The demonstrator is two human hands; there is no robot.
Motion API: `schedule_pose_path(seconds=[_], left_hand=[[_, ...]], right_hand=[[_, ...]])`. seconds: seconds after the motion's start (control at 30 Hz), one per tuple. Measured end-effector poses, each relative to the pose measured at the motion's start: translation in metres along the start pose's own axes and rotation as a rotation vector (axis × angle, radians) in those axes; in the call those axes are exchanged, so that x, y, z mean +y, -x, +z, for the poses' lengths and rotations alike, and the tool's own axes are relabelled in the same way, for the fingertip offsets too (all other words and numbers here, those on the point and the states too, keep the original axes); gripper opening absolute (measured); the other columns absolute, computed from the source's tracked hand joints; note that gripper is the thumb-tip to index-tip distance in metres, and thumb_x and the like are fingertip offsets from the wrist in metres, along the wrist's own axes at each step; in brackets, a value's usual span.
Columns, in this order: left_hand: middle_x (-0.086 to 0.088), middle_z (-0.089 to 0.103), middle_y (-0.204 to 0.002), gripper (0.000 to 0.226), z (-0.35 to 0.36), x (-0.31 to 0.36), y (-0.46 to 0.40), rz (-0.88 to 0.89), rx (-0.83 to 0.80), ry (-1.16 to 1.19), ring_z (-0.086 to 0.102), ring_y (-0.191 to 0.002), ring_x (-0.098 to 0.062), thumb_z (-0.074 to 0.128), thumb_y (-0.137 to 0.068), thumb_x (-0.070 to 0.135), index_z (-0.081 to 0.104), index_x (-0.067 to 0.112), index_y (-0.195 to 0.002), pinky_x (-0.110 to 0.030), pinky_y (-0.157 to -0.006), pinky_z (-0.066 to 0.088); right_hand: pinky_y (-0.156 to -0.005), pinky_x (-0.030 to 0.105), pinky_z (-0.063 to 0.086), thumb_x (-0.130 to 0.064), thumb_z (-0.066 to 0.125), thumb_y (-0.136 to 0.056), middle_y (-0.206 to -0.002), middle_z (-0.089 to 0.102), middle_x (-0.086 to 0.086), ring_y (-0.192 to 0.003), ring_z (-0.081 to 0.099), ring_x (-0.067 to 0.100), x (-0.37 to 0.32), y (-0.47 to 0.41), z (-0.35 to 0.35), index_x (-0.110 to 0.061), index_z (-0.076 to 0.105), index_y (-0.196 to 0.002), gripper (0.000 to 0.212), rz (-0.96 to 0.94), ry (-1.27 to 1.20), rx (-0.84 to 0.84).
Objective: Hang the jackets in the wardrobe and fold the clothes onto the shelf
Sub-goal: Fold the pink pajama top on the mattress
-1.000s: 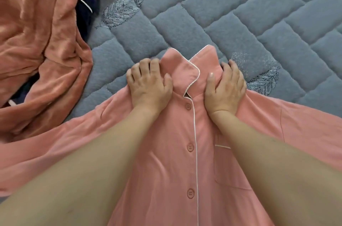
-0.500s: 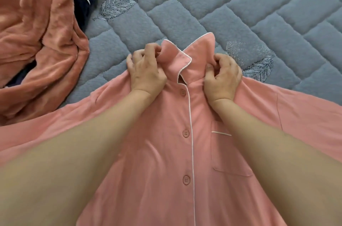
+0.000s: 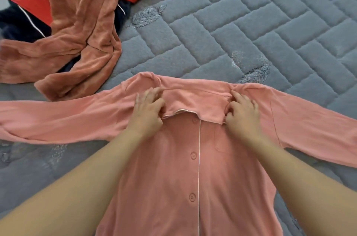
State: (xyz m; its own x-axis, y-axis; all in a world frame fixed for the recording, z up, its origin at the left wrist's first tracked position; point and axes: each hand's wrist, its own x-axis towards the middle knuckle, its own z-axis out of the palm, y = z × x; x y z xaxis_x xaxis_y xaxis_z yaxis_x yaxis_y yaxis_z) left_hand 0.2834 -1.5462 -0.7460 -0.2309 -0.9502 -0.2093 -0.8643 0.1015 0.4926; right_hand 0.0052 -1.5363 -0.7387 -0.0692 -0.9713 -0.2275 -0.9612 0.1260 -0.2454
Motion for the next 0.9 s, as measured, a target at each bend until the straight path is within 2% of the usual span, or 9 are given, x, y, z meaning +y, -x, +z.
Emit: schedule_pose_path(seconds=[0.07,0.13,0.2,0.3,0.47,0.57,0.73,0.83,0.9], left_hand=[[-0.004,0.039,-0.15,0.03,-0.008,-0.007,0.01,0.001,0.034,0.051,0.029,-0.143,-0.027,0.054,-0.077,-0.004,0.064,0.013,-0.1,-0.057,-0.116,0.016],[-0.001,0.039,-0.149,0.04,-0.018,-0.017,0.023,-0.052,0.032,0.023,0.029,-0.143,-0.024,0.053,-0.073,0.0,0.06,0.017,-0.109,-0.058,-0.118,0.009],[-0.002,0.035,-0.151,0.047,-0.03,-0.036,0.043,-0.162,0.075,-0.057,0.024,-0.144,-0.027,0.057,-0.074,0.008,0.056,0.019,-0.12,-0.054,-0.12,-0.001],[-0.014,0.036,-0.147,0.049,-0.053,-0.082,0.077,-0.406,0.241,-0.057,0.027,-0.137,-0.038,0.058,-0.078,0.009,0.054,0.013,-0.127,-0.05,-0.12,0.007],[-0.018,0.039,-0.141,0.044,-0.092,-0.165,0.13,-0.96,0.49,0.271,0.035,-0.127,-0.039,0.056,-0.086,0.014,0.051,0.009,-0.129,-0.04,-0.109,0.024],[-0.017,0.044,-0.134,0.043,-0.113,-0.215,0.153,-1.201,0.685,0.659,0.047,-0.117,-0.036,0.058,-0.087,0.017,0.047,0.01,-0.128,-0.036,-0.097,0.04],[-0.008,0.061,-0.108,0.051,-0.136,-0.283,0.188,-1.25,0.786,1.147,0.059,-0.089,-0.023,0.065,-0.088,0.028,0.041,0.015,-0.131,-0.035,-0.076,0.046],[-0.004,0.06,-0.11,0.063,-0.143,-0.3,0.196,-1.183,0.654,1.01,0.06,-0.093,-0.022,0.073,-0.079,0.049,0.042,0.021,-0.126,-0.037,-0.08,0.049],[-0.001,0.054,-0.112,0.068,-0.143,-0.297,0.192,-1.103,0.515,0.767,0.055,-0.097,-0.023,0.076,-0.071,0.059,0.043,0.02,-0.115,-0.038,-0.083,0.048]], right_hand=[[-0.119,0.051,0.011,-0.012,0.049,-0.081,-0.155,0.035,0.009,-0.145,0.025,0.025,-0.021,0.001,-0.005,-0.007,0.063,-0.108,0.031,0.052,-0.058,0.153],[-0.118,0.051,0.008,-0.015,0.048,-0.086,-0.157,0.029,0.014,-0.146,0.023,0.029,-0.05,-0.002,-0.009,-0.007,0.055,-0.122,0.038,-0.017,-0.123,0.224],[-0.119,0.049,0.008,-0.022,0.046,-0.095,-0.16,0.023,0.011,-0.148,0.018,0.027,-0.085,-0.007,-0.01,-0.012,0.043,-0.141,0.047,-0.171,-0.078,0.092],[-0.121,0.046,0.004,-0.035,0.036,-0.102,-0.164,0.012,0.006,-0.151,0.008,0.023,-0.151,-0.009,0.01,-0.019,0.022,-0.154,0.057,-0.36,0.053,-0.175],[-0.119,0.046,0.012,-0.036,0.034,-0.101,-0.162,0.015,0.007,-0.148,0.013,0.029,-0.285,0.005,0.049,-0.017,0.026,-0.151,0.054,-0.518,0.122,-0.359],[-0.11,0.046,0.026,-0.034,0.04,-0.095,-0.146,0.038,0.012,-0.134,0.036,0.037,-0.36,0.013,0.066,-0.013,0.035,-0.144,0.053,-0.572,0.195,-0.214],[-0.097,0.044,0.035,-0.03,0.043,-0.097,-0.126,0.053,0.016,-0.117,0.048,0.038,-0.464,0.004,0.087,-0.009,0.053,-0.126,0.037,-0.645,0.212,-0.24],[-0.089,0.043,0.04,-0.029,0.044,-0.096,-0.118,0.06,0.013,-0.11,0.055,0.036,-0.512,-0.01,0.093,-0.011,0.058,-0.112,0.028,-0.77,0.272,-0.172],[-0.091,0.042,0.043,-0.028,0.048,-0.096,-0.119,0.059,0.013,-0.112,0.054,0.035,-0.546,-0.016,0.099,-0.011,0.056,-0.116,0.028,-0.775,0.188,-0.326]])
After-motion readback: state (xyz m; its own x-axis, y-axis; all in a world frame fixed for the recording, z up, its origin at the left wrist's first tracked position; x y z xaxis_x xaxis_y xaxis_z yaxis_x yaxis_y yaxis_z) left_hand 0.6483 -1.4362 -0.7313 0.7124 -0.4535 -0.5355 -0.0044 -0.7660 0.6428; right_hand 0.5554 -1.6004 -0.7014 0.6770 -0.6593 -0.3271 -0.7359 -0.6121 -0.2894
